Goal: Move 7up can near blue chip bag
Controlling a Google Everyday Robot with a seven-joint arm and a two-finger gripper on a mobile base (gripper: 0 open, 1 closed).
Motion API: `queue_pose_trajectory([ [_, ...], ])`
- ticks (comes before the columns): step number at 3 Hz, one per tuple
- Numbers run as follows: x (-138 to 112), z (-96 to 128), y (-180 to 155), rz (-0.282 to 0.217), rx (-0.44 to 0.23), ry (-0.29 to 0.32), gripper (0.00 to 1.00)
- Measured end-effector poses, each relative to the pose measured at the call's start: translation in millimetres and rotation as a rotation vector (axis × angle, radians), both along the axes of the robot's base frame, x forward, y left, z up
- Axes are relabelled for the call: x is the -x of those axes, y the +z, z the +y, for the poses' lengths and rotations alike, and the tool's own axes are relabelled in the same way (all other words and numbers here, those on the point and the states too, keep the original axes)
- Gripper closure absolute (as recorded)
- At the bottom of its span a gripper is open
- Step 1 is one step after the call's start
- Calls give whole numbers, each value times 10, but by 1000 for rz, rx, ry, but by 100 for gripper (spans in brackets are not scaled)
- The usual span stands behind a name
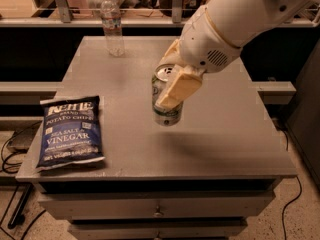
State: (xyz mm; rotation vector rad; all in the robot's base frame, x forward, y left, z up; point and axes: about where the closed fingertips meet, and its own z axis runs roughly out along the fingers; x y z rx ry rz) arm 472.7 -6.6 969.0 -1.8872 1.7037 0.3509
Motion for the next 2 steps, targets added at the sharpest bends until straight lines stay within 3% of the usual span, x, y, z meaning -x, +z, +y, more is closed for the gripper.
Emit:
queue_pose_trajectory([
  [1, -10, 409, -171, 25, -9, 73, 100],
  [2, -46, 652, -335, 38, -10, 109, 82],
])
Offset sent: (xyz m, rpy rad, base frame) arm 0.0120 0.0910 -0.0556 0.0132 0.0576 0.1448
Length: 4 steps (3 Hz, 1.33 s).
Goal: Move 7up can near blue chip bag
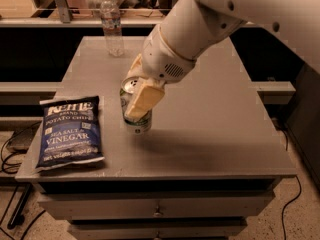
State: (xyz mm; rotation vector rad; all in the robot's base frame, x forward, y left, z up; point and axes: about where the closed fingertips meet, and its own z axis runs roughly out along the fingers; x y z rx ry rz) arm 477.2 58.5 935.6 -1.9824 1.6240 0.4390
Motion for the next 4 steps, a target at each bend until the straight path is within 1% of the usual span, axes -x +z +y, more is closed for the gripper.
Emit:
queue_pose_trajectory([
  [1, -20, 157, -123, 15, -8, 16, 59],
  [3, 33, 434, -308, 71, -50, 55, 12],
  [4, 74, 532, -322, 83, -66, 68, 0],
])
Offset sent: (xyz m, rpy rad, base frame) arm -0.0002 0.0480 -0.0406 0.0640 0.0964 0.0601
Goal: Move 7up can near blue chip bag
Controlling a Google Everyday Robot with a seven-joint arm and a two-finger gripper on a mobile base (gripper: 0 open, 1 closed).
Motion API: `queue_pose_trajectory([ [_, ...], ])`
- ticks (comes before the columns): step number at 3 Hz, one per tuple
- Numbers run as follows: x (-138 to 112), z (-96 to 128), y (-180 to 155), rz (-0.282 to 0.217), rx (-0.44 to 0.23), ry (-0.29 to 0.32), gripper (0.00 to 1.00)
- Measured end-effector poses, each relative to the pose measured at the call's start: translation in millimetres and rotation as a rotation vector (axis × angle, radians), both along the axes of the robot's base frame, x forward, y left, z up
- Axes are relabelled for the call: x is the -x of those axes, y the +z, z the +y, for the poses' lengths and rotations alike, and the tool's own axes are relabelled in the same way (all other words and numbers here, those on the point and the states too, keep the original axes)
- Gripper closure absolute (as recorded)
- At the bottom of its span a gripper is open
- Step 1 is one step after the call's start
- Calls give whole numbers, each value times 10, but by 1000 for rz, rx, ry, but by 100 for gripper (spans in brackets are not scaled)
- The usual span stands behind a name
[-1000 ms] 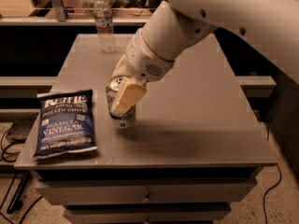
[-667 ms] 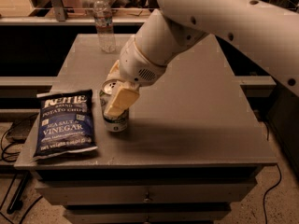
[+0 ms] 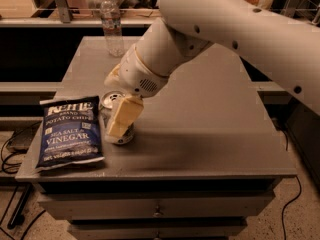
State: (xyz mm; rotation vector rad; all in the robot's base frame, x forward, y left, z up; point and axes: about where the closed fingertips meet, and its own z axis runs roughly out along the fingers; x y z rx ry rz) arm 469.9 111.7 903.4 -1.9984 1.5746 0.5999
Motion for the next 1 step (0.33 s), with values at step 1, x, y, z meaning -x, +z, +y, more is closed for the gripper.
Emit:
queue_pose_trajectory([
  [1, 2, 3, 0, 0, -1, 0, 0],
])
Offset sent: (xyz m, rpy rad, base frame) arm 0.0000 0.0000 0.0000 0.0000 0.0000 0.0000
